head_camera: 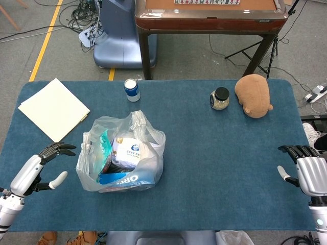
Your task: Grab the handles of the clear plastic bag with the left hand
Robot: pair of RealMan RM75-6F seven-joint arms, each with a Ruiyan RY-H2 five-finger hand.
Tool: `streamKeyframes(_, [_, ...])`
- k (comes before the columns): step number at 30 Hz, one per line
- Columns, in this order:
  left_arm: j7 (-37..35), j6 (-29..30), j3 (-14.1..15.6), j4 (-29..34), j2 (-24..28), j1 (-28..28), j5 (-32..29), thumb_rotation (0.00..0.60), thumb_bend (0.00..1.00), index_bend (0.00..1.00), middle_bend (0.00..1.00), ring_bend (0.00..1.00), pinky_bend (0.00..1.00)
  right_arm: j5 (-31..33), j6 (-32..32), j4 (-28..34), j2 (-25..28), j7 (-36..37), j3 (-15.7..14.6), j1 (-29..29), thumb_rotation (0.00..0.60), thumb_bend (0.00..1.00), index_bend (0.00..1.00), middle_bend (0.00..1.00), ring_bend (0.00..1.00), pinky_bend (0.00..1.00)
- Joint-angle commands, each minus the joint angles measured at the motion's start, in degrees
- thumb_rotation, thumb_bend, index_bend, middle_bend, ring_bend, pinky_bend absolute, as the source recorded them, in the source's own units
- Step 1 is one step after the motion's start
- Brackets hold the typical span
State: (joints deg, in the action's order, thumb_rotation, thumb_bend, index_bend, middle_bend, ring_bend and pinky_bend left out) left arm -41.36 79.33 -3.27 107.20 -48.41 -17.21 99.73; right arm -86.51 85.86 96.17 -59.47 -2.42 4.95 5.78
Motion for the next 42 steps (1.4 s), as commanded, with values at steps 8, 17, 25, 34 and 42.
streamKeyframes(8, [-7.7, 0.56, 1.31, 1.49, 2.14, -1.91, 2.05, 0.204, 0.25, 0.32, 0.22, 0.17, 0.09, -0.03, -0.08, -0.01, -0.18, -0.05, 0.12, 0.11, 0.6, 0.27, 0.34, 0.38, 0.3, 0.29])
streamKeyframes(17, [-12.06, -2.01, 2.13, 2.89, 3.57, -4.37, 2.25, 0.137, 0.24, 0.32, 0.22, 0.17, 0.09, -0.04, 0.41, -0.31, -0.29, 0.35, 0.11, -0.24, 0.6, 0.27, 0.34, 0.38, 0.3, 0.29])
streamKeyframes(25, [-15.3, -4.23, 2.74, 4.31, 4.64, -6.61, 2.85, 0.117, 0.24, 0.32, 0.22, 0.18, 0.09, -0.06, 0.61, -0.58, -0.31, 0.69, 0.09, -0.44, 0.6, 0.27, 0.34, 0.38, 0.3, 0.29])
streamKeyframes(34, [-20.47, -5.52, 3.09, 5.74, 5.7, -8.89, 3.36, 0.104, 0.24, 0.33, 0.22, 0.19, 0.09, 0.25, 0.54, -0.92, -0.41, 0.9, 0.05, -0.64, 0.6, 0.27, 0.34, 0.38, 0.3, 0.29])
streamKeyframes(42, [-28.0, -8.04, 3.49, 6.53, 7.28, -12.19, 4.43, 0.089, 0.23, 0.34, 0.22, 0.2, 0.09, 0.45, 0.23, -1.1, -0.59, 0.94, 0.12, -0.55, 0.6, 0.27, 0.34, 0.38, 0.3, 0.29])
